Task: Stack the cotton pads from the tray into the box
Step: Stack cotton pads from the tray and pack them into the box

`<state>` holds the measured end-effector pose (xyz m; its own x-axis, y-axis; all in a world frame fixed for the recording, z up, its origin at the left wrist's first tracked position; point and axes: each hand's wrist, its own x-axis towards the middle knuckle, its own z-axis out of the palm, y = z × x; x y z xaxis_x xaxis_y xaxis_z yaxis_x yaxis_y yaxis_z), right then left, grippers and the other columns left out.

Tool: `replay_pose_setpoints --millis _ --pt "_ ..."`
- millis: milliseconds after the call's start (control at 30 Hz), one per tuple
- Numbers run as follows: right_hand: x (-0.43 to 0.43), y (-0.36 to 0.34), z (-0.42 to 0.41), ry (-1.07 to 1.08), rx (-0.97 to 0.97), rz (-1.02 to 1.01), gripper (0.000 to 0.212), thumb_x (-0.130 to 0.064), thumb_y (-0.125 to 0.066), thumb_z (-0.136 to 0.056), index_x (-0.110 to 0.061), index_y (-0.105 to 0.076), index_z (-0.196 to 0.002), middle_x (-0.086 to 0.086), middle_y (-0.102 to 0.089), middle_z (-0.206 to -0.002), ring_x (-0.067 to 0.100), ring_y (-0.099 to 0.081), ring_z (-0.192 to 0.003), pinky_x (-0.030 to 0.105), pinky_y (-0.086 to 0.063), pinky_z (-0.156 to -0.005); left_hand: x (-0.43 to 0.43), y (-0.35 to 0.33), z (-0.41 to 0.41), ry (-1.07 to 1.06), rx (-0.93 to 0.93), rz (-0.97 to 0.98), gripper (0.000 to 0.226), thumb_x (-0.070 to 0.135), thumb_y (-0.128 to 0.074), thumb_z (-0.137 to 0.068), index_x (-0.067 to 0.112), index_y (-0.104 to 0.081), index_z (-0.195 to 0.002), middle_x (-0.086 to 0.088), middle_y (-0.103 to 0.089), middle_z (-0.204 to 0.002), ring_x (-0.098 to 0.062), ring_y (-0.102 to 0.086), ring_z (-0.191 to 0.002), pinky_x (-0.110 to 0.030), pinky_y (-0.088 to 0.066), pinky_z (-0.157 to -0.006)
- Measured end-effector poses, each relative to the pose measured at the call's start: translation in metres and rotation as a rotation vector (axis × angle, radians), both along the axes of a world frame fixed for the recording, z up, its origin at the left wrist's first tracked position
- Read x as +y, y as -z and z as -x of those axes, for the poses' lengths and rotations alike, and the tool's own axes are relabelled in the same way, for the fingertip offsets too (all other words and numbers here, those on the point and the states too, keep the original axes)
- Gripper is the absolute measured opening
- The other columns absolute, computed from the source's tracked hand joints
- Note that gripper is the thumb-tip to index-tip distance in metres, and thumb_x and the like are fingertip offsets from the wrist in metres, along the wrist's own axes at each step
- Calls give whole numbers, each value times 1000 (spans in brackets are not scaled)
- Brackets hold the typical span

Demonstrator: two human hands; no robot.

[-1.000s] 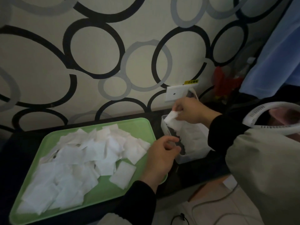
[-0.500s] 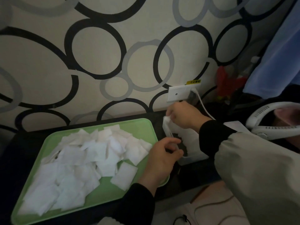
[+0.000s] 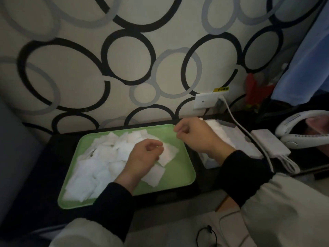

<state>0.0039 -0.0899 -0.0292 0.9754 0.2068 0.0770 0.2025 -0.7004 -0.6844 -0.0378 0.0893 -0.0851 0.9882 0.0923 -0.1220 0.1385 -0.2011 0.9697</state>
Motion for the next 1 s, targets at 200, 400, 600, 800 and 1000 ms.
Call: replay_pose_setpoints --millis 200,400,600,800,1000 --pt "46 49 34 -106 198 258 24 -30 -75 -82 -20 -66 -102 -1 -66 -107 18 -62 -100 28 -49 -87 58 -6 31 -54 31 -83 10 19 -66 -94 20 -69 -103 -7 -72 -97 -17 -65 -79 -27 -49 -65" --pt "60 63 40 -64 204 403 50 -52 -79 -72 -25 -58 -109 -5 -61 -106 16 -57 -97 32 -48 -82 92 -2 44 -35 80 -159 7 20 -67 -93 21 -69 -100 -4 -72 -92 -17 -67 -78 -27 -51 -64" --pt "69 71 29 -121 288 360 33 -38 -83 -71 -24 -62 -92 -3 -63 -98 15 -57 -89 28 -45 -74 109 0 47 -35 113 -183 7 22 -68 -92 23 -70 -99 -1 -73 -92 -17 -68 -78 -28 -51 -65" --pt "73 64 29 -221 204 316 22 -18 -78 -70 -19 -56 -67 -7 -55 -70 13 -52 -67 28 -41 -61 107 -5 52 -26 132 -74 12 21 -68 -91 23 -68 -103 -2 -73 -97 -17 -70 -84 -27 -53 -67" --pt "72 45 36 -293 244 -175 38 -5 -86 -67 -22 -58 -86 2 -64 -83 11 -53 -67 23 -44 -63 98 -5 54 97 59 -28 52 21 -90 -70 26 -64 -115 1 -71 -107 -15 -69 -98 -23 -55 -76"
